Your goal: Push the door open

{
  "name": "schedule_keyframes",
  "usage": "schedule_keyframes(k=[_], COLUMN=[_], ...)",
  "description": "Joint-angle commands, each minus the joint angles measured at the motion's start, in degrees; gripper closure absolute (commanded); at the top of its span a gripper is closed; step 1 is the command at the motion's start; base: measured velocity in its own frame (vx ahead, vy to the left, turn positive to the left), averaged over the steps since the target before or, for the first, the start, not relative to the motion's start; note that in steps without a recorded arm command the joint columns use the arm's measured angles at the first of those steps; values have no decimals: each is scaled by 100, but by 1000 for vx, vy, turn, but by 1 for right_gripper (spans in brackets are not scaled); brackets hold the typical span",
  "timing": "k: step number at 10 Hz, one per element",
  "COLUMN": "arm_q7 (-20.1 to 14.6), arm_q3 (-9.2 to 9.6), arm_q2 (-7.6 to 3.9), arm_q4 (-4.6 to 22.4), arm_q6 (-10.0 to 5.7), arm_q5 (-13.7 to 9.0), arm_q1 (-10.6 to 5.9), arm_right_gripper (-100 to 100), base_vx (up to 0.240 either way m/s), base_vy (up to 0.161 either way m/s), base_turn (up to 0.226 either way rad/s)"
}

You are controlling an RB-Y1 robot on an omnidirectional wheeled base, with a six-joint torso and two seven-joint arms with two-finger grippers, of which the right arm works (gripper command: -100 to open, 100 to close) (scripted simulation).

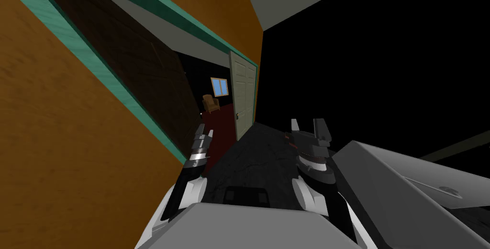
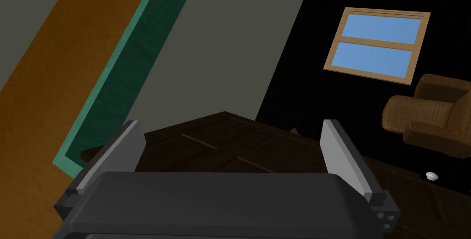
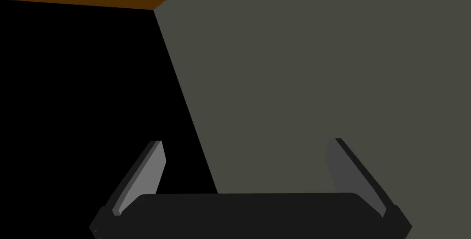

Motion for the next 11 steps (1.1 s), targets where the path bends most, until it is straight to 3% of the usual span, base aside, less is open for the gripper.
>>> schedule_keyframes(k=[1,11], arm_q7=[-24,-166], arm_q3=[131,886], arm_q2=[-34,-183], arm_q4=[191,1298], arm_q6=[-16,-110], arm_q5=[-8,-53], arm_q1=[-75,-508], arm_right_gripper=[-100,-100], base_vx=[127,158], base_vy=[-3,1], base_turn=[-24,-17])
